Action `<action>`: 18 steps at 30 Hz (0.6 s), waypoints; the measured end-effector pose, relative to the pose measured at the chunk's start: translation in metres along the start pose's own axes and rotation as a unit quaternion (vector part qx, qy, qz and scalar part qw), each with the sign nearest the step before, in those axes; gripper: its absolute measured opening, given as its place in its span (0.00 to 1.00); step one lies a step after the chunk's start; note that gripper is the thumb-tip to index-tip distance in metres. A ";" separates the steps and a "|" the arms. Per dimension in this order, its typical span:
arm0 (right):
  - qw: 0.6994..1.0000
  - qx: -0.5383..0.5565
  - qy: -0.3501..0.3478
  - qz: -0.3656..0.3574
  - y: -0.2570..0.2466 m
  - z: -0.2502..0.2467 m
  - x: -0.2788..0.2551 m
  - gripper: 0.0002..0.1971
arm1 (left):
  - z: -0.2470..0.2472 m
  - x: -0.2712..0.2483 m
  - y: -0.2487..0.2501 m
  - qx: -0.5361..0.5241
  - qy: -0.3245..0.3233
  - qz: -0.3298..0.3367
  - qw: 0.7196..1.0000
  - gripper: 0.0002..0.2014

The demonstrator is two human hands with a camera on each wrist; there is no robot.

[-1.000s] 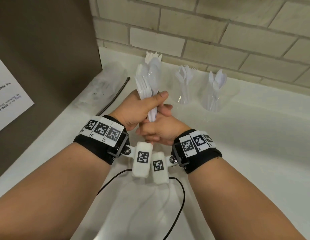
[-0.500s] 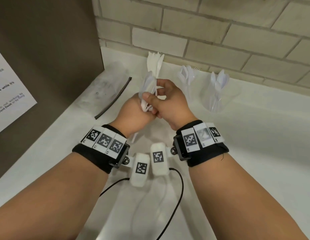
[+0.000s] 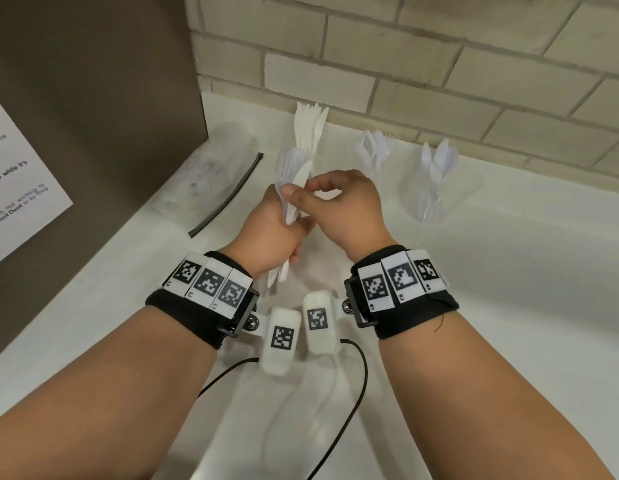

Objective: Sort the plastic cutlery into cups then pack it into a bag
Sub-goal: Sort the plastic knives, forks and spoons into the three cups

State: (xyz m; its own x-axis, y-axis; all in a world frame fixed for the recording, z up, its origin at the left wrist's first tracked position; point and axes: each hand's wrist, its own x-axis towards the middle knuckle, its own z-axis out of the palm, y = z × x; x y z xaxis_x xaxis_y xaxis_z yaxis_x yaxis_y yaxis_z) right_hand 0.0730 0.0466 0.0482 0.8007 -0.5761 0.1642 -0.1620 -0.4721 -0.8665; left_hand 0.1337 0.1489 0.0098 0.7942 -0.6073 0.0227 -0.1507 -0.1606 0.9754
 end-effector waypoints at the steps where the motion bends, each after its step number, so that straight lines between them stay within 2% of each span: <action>1: 1.000 -0.002 -0.002 0.001 0.000 0.001 0.000 0.20 | 0.001 -0.001 0.001 0.012 -0.002 0.004 1.000 0.16; 5: 1.000 0.011 -0.005 0.028 0.002 0.005 0.006 0.14 | 0.004 -0.004 -0.003 -0.002 -0.011 0.009 1.000 0.21; 9: 0.980 0.156 -0.051 0.116 -0.002 0.000 0.003 0.09 | -0.001 -0.008 -0.003 -0.074 -0.047 0.003 0.996 0.26; 13: 0.974 0.175 -0.043 0.135 0.000 -0.004 0.007 0.13 | 0.000 -0.012 -0.002 -0.140 -0.039 -0.026 0.989 0.13; 15: 0.971 0.189 -0.033 0.140 -0.001 -0.005 0.009 0.11 | 0.001 -0.013 -0.001 -0.155 -0.027 -0.038 0.987 0.10; 18: 0.948 0.281 0.028 0.145 -0.006 -0.009 0.008 0.07 | 0.000 -0.011 -0.001 -0.180 -0.008 -0.052 0.982 0.06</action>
State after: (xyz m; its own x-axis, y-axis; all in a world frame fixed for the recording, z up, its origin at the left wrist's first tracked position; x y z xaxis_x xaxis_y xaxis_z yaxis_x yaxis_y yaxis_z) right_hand 0.0751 0.0383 0.0588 0.7349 -0.6695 -0.1081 -0.0255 0.1319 -0.9909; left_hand 0.1256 0.1558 0.0083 0.7840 -0.6153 -0.0815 0.1504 0.0610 0.9867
